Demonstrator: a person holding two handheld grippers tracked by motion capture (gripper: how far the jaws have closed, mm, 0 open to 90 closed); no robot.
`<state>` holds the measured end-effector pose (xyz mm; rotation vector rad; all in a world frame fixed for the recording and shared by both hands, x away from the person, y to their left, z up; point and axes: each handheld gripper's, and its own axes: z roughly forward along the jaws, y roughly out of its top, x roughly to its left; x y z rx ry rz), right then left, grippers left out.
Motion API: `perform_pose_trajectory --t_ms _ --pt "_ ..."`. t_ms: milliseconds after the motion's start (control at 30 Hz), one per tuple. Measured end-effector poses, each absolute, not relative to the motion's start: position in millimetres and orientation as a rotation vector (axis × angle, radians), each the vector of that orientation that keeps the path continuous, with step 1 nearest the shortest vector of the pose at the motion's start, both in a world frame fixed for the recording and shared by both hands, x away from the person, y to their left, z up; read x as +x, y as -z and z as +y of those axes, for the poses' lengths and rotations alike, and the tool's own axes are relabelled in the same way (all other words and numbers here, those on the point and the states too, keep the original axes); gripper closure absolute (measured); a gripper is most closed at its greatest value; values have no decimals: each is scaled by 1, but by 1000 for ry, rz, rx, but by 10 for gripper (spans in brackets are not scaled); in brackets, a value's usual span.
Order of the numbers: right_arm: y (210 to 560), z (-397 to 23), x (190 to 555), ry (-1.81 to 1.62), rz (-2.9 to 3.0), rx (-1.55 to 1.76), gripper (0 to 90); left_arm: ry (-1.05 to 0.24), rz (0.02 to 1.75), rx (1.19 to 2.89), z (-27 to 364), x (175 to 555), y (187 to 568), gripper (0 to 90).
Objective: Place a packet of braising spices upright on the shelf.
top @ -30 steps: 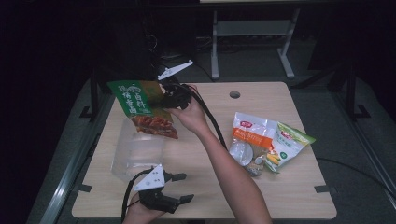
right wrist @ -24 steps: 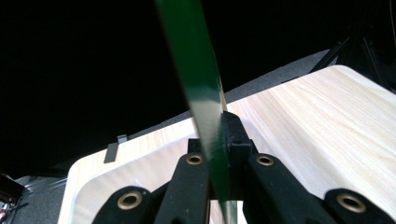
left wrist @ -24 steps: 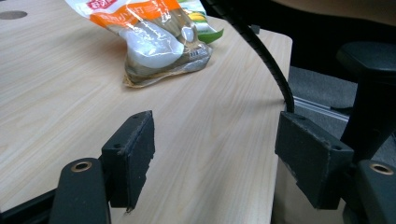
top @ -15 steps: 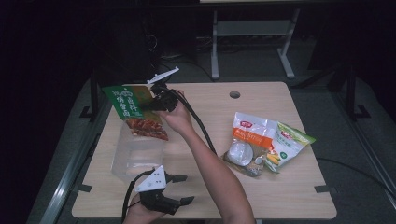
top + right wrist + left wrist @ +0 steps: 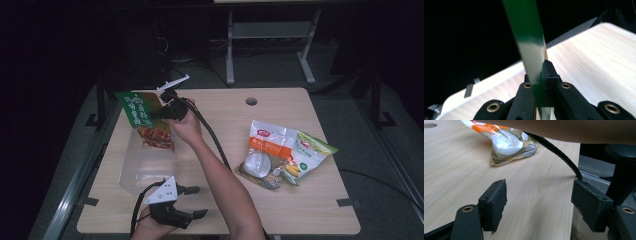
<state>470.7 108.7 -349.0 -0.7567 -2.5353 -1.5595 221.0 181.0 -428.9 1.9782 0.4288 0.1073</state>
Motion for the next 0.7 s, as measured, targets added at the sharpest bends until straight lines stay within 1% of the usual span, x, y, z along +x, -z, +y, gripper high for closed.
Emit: perform_pose_trajectory --t_ms 400,433,500,567,700 --pt "364 93 479 1565 -2488 -840 882 -109 441 1967 183 222 428 282" --pt "364 92 479 1558 -2498 -845 850 -108 443 1966 183 222 428 282" --pt "362 90 479 1551 -2481 -850 753 -112 438 1968 184 222 428 282" --pt "360 87 478 1534 -2501 -849 740 -112 442 1964 184 223 428 281" --pt "356 79 476 1524 -2499 -829 679 -111 445 1970 184 223 428 280"
